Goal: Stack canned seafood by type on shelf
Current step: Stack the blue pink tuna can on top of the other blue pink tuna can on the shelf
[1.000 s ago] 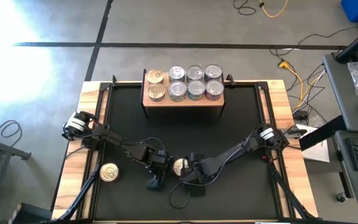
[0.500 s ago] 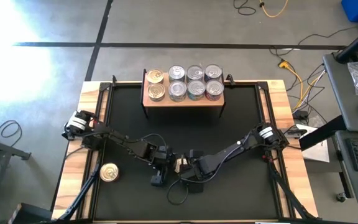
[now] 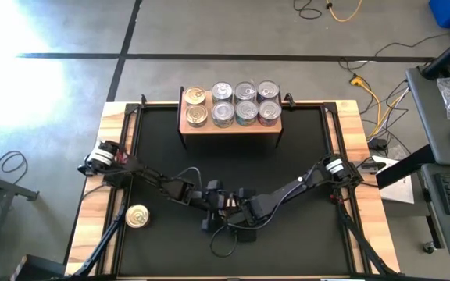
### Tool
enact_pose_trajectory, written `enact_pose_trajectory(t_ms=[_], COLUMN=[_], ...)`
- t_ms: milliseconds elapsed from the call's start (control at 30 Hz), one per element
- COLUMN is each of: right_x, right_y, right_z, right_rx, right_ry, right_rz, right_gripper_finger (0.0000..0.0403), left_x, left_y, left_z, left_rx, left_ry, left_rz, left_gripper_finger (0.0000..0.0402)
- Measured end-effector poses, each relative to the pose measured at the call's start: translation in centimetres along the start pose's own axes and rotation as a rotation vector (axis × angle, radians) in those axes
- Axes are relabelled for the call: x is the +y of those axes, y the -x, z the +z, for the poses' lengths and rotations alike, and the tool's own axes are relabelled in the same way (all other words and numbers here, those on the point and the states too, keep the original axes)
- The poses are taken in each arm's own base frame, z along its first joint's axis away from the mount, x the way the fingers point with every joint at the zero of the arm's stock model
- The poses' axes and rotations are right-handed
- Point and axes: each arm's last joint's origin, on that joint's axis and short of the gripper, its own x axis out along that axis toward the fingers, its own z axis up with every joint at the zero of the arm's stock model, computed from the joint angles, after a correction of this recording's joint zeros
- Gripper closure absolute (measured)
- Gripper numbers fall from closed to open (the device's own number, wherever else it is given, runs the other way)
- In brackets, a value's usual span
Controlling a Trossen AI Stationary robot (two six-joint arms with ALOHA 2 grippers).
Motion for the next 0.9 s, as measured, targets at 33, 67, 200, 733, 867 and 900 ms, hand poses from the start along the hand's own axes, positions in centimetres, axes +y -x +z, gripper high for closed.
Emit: enact_pose_trajectory(t_ms=[33,67,200,733,867,900], right_x=[0.0,0.0,0.0,0.0,0.1,0.1], right_y=[0.0,0.0,0.0,-0.2,-0.2,-0.2], right_z=[0.0,0.0,0.0,0.5,0.7,0.8], right_rx=[0.001,0.000,-0.003,-0.036,-0.058,-0.068], right_ry=[0.000,-0.007,-0.027,-0.008,-0.012,-0.013], right_rz=[0.000,0.000,-0.003,0.028,0.033,0.036], right_gripper_finger=[0.0202,0.0202,0.0202,0.0202,0.0202,0.0202], left_x=[-0.2,-0.4,-1.2,-2.8,-2.9,-2.9], left_y=[-0.2,-0.5,-0.8,-3.0,-3.5,-3.6], left_z=[-0.3,-0.6,-1.7,-4.3,-4.2,-4.2], left_rx=[-0.024,-0.046,-0.114,-0.332,-0.353,-0.356], left_ry=[0.013,0.023,0.073,0.081,0.105,0.113], left_rz=[-0.007,-0.016,-0.027,0.003,-0.011,-0.019], left_gripper_finger=[0.0002,0.0002,0.0002,0.0001,0.0002,0.0003])
